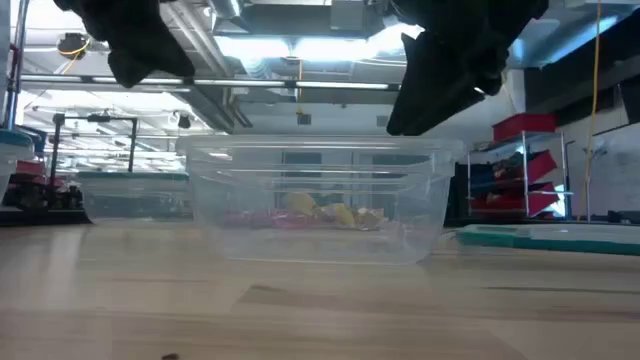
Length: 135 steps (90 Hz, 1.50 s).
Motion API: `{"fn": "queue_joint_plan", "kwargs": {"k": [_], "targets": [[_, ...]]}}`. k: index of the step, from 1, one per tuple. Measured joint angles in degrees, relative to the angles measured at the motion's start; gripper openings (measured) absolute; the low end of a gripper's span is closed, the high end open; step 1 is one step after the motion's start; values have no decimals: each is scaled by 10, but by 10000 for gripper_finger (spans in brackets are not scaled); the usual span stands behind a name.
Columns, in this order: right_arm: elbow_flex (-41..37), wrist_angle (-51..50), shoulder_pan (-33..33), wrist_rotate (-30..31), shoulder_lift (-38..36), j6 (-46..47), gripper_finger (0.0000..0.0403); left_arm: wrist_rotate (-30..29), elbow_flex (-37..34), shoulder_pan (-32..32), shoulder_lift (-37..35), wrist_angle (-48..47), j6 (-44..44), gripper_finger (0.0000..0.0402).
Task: Sort candy
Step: Put the yellow candy into the right transparent bin
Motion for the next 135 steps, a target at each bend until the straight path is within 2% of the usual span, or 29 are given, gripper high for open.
{"fn": "queue_joint_plan", "kwargs": {"k": [37, 51, 62, 74, 86, 96, 103, 116, 123, 135], "targets": [[0, 105, 3, 17, 0, -34, 198, 0, 0, 0, -1, -3, 0, 0], [0, 136, 4, 29, 0, -76, 198, 0, 0, 0, -1, -3, 0, 0], [-1, 230, 3, 58, 0, -95, 198, 0, 0, 0, -1, -3, 0, 0], [0, 329, -12, 68, 0, -170, 198, 0, 0, 0, -1, -3, 0, 0], [0, 313, -73, 12, 0, -181, 198, 0, 0, 0, -1, -3, 0, 0], [0, 291, -134, -92, 0, -187, 198, 0, 0, 0, -1, -3, 0, 0], [-1, 291, -173, -151, 0, -230, 198, 0, 0, 0, -1, -3, 0, 0], [0, 290, -241, -170, -3, -315, 198, 0, 0, 0, -1, -3, 0, 0], [0, 284, -269, -174, -3, -324, 198, 0, 0, 0, -1, -3, 0, 0], [0, 303, -283, -228, -8, -325, 198, 0, 0, 0, -1, -3, 0, 0]]}}
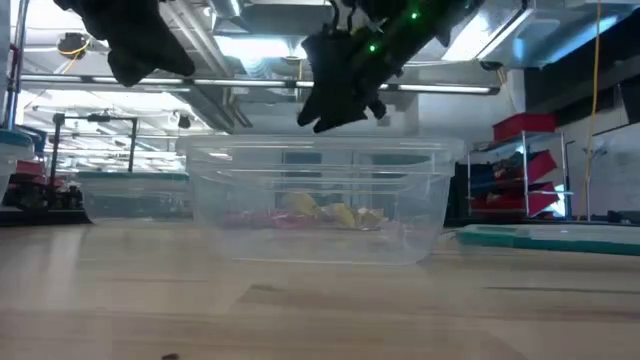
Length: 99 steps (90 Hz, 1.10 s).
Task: Sort candy
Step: Put the yellow candy into the right transparent bin
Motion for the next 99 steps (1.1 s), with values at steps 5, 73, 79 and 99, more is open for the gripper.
{"fn": "queue_joint_plan", "kwargs": {"k": [5, 73, 79, 99], "targets": [[1, 7, 4, -10, -1, -1, 198, 0, 0, 0, 0, 2, -1, 0], [0, -192, 9, 61, -11, -31, 198, -250, 0, 46, 4, 3, 47, 0], [0, -191, -8, 48, -11, -32, 198, -251, 0, 64, 4, 0, 63, 0], [0, -170, -79, 0, 22, -86, 198, -251, 0, 106, 4, -5, 110, 0]]}}
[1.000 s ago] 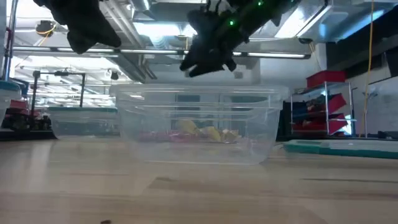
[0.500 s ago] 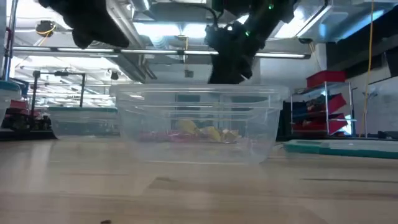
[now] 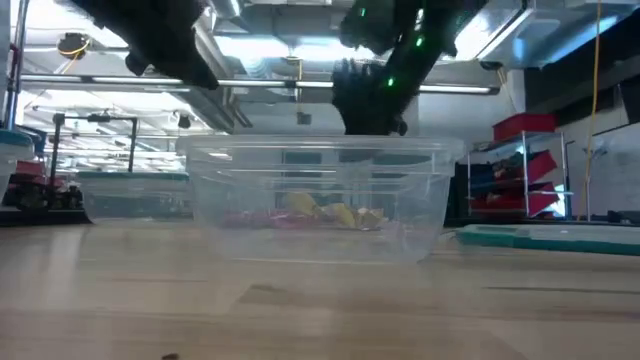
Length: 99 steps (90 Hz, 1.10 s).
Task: Sort candy
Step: Put the yellow candy into the right transparent bin
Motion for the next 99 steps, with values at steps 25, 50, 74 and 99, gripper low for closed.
{"fn": "queue_joint_plan", "kwargs": {"k": [25, 50, 74, 99], "targets": [[0, 29, -13, 29, 73, -99, 198, 5, 0, 4, 0, -19, -8, 0], [0, 88, -13, 18, 105, -113, 191, 35, 0, 3, 0, -23, -26, 0], [0, 89, -13, 4, 109, -100, 58, 39, 0, 2, 0, -22, -27, 0], [-1, 68, -4, 40, 95, -96, 6, 39, 0, 3, 0, -18, -33, 0]]}}
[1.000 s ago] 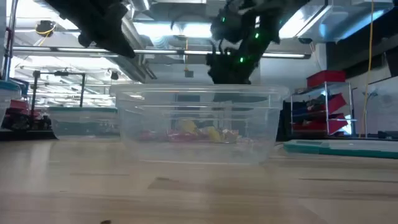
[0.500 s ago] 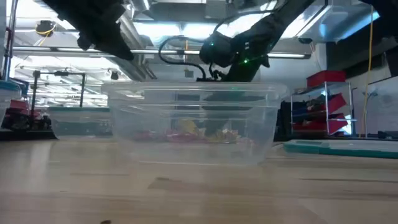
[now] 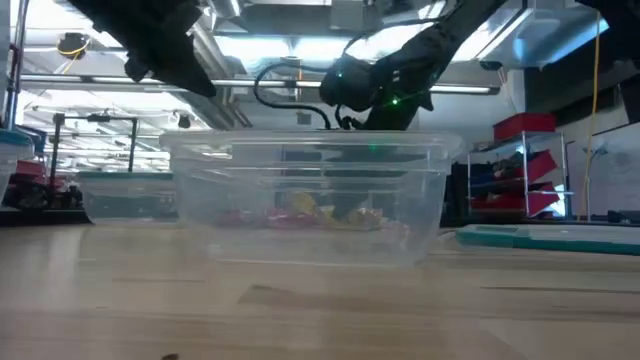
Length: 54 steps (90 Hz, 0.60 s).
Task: Sort candy
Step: Put the yellow candy into the right transparent bin
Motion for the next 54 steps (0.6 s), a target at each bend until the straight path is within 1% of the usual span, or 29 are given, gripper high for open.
{"fn": "queue_joint_plan", "kwargs": {"k": [12, 18, 23, 29, 35, 40, 43, 48, 54], "targets": [[1, -2, 20, 33, -60, -2, 3, 0, 0, 0, 0, 3, 3, 0], [1, -6, 34, 32, -89, -2, 1, 0, 0, 0, 0, 3, 0, 0], [1, -7, 49, 20, -114, -2, 1, 0, 0, 0, 0, 3, 0, 0], [1, -2, 68, -16, -139, -2, 1, 0, 0, 0, 0, 3, -1, 0], [2, 7, 86, -83, -154, -2, 1, 0, 0, 0, 0, 4, 0, 0], [2, 19, 100, -146, -154, -2, 1, 0, 0, 0, 0, 12, 5, 0], [2, 30, 108, -173, -151, -2, 1, 0, 0, 1, 0, 17, 9, 0], [1, 63, 123, -199, -140, -2, 1, 0, 0, 1, 0, 23, 17, 0], [2, 91, 139, -211, -125, -3, 0, 0, 0, 1, 0, 37, 26, 0]]}}
